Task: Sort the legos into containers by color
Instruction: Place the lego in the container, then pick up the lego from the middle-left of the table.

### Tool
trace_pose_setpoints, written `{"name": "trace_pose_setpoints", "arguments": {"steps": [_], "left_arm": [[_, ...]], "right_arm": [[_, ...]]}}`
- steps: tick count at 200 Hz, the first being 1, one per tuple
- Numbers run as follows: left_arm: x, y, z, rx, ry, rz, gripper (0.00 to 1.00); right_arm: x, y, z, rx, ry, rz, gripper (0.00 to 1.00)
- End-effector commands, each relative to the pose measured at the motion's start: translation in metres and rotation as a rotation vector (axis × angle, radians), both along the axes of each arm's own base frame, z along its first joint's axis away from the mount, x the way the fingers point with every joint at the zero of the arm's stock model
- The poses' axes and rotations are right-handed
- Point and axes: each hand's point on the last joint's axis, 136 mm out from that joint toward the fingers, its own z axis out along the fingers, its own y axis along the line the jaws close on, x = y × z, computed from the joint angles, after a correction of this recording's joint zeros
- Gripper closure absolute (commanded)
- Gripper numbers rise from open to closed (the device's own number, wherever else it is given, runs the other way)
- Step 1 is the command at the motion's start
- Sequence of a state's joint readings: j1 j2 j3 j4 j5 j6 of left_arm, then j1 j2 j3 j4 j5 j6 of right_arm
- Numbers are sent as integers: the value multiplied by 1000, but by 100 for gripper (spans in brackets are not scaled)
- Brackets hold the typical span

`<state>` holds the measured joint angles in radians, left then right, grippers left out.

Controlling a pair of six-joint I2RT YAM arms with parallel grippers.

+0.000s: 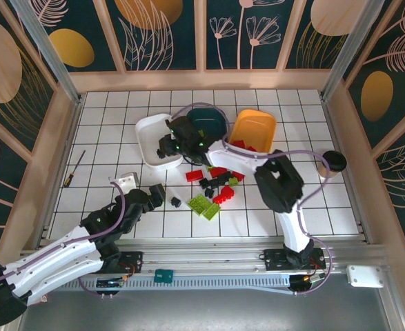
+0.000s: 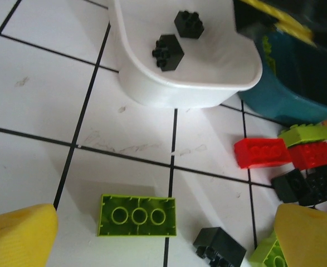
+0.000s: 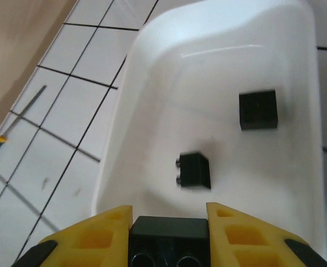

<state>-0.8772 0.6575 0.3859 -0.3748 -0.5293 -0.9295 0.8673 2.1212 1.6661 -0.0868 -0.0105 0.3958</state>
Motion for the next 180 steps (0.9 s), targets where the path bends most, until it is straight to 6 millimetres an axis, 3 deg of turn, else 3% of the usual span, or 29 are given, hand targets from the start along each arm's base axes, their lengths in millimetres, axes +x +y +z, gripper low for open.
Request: {"name": "trace_pose_setpoints", "arguments": {"steps": [1,17,40,52,76,138,180], "left_arm": [[0,-5,-10,-9,21,-17,2],[1,-9,-16,13,43,-32,2],[5,-16,-25,79,70,-61,1],[9,-20,-32,117,95,-78,1],[17,-20,-49,166,157,-75,1],[42,-22,-64,178,218,-110,1],[34,-13,-88,192,292,-108,6]], "right_arm": [[21,14,-3,-13,-4,30,72],[31,23,-3,-14,9,33,49],[30,22,16,10,-10,32,39],[24,17,31,35,-26,35,37],[7,-6,42,51,-37,17,36],[-46,-71,31,49,-3,-33,36],[-68,-102,39,57,-6,-69,36]]}}
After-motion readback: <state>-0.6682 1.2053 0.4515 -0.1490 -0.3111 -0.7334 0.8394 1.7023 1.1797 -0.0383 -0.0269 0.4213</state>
